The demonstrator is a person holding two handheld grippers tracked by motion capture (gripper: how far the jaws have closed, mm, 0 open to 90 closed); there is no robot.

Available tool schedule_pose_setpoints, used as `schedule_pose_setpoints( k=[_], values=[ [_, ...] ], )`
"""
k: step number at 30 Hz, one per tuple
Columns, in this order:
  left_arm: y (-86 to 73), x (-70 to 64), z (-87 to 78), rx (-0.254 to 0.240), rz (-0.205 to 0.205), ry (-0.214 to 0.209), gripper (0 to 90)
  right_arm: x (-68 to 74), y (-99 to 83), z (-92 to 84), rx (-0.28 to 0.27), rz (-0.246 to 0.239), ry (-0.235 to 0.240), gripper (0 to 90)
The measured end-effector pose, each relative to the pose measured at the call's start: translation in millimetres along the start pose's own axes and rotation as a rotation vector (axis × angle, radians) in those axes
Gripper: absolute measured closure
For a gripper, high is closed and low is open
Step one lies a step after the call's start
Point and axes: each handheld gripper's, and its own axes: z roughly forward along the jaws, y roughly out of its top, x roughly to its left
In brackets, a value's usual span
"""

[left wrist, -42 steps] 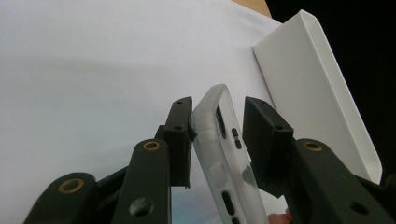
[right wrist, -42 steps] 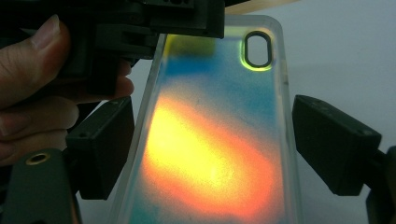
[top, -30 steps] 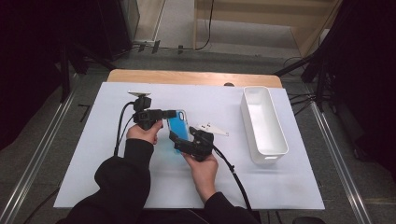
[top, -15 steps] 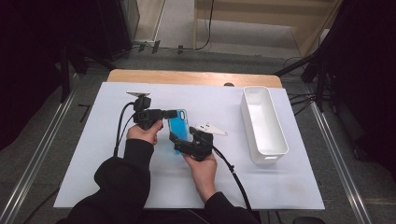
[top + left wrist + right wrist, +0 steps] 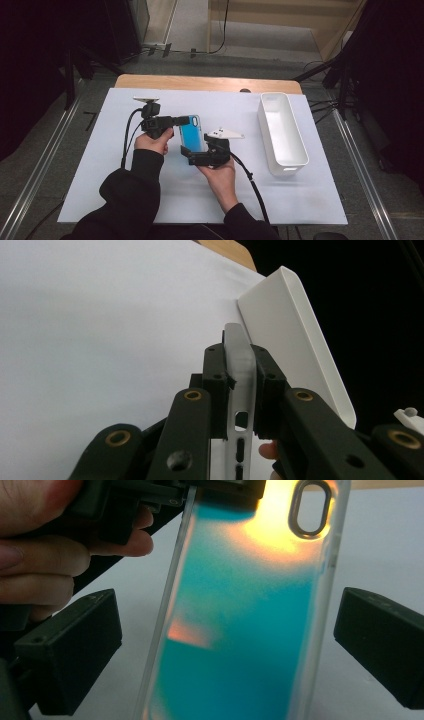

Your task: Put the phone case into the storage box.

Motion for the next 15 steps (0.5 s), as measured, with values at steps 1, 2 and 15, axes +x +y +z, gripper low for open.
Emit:
schedule_pose_setpoints(
  k=[1,2,15],
  values=[
    [0.0,0.0,0.0,0.000,0.000,0.000,79.2,0.0,0.0,0.0,0.000,0.000,0.000,0.0],
    [0.4,-0.5,-1.2,-0.009,0.011,0.006,79.2,-1.2,2.9,-3.4,0.005,-0.003,-0.009,0.0],
    [2.3,-4.1,-10.5,-0.069,0.090,0.037,79.2,-13.2,10.1,-15.0,0.084,-0.020,0.003,0.0]
  ],
)
